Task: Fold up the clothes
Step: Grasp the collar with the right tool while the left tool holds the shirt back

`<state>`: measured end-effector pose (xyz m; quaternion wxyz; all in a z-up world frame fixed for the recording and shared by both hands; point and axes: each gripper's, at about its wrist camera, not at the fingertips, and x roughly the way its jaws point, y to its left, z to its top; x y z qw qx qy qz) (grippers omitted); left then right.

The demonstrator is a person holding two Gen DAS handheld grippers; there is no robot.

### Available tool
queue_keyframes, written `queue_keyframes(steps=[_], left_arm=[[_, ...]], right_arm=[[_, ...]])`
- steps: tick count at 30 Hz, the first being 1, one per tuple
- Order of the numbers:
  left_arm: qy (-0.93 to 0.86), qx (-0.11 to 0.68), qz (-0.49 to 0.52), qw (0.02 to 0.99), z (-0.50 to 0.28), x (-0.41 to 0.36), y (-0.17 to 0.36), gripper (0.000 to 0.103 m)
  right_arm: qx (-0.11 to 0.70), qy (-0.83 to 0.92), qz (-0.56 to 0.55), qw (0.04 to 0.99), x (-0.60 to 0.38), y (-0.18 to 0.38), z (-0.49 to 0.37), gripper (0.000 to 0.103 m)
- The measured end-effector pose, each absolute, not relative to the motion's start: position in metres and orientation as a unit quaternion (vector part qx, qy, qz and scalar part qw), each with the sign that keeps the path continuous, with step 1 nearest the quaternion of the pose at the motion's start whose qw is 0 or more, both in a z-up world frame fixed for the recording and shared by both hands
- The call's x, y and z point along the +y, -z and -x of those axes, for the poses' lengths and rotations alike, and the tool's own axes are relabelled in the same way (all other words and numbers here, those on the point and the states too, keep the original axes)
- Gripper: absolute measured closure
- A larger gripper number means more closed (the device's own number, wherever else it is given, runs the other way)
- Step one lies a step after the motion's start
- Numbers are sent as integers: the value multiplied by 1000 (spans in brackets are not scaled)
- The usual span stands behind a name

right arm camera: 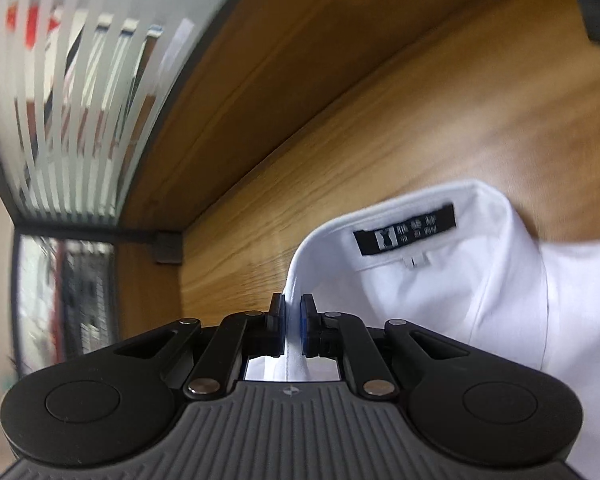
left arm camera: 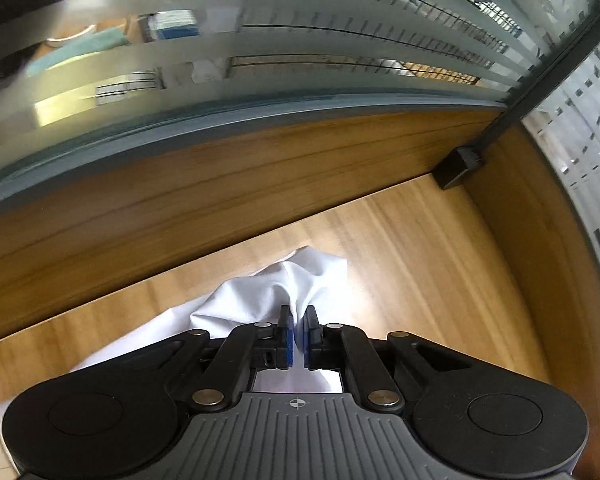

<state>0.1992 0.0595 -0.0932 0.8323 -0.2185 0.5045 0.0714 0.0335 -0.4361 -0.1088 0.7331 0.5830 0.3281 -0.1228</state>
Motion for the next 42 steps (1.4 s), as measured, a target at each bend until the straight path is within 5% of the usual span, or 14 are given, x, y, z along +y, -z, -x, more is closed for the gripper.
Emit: queue_keyframes(steps=[7, 10, 13, 17, 23, 26, 28, 34, 35, 36, 37, 42], left_arm=[[-128, 508, 257, 812, -161, 78, 93, 94], [-110, 506, 229, 824, -154, 73, 85, 71], [-74, 492, 185, 847, -148, 63, 69, 51], [13, 471, 115, 874, -147, 31, 54, 45], [128, 494, 50, 859, -165, -32, 76, 44], [169, 505, 23, 846, -173, -60, 93, 48], [203, 508, 5, 837, -175, -76, 102, 79], [288, 506, -54, 811, -175, -118, 123, 87], [292, 509, -65, 807, -176, -124, 129, 88], [293, 511, -77, 804, -177, -129, 136, 88], [292, 513, -87, 802, -179, -134, 142, 89], [293, 499, -97, 810, -178, -142, 144, 98]], right_arm=[[309, 173, -560, 749, -428, 110, -28, 98], [326, 170, -536, 760, -429, 109, -34, 97], [341, 164, -502, 777, -429, 97, -40, 85], [357, 147, -460, 800, -422, 77, -42, 61], [407, 136, -419, 800, -401, 73, -48, 59], [427, 133, -412, 794, -392, 83, -51, 57], [436, 131, -409, 791, -388, 90, -54, 57], [449, 132, -410, 783, -384, 111, -65, 58], [449, 133, -410, 783, -385, 113, -67, 63], [450, 132, -410, 783, -385, 116, -71, 83], [451, 131, -410, 781, -387, 119, -75, 91], [452, 143, -390, 789, -391, 119, -95, 93]])
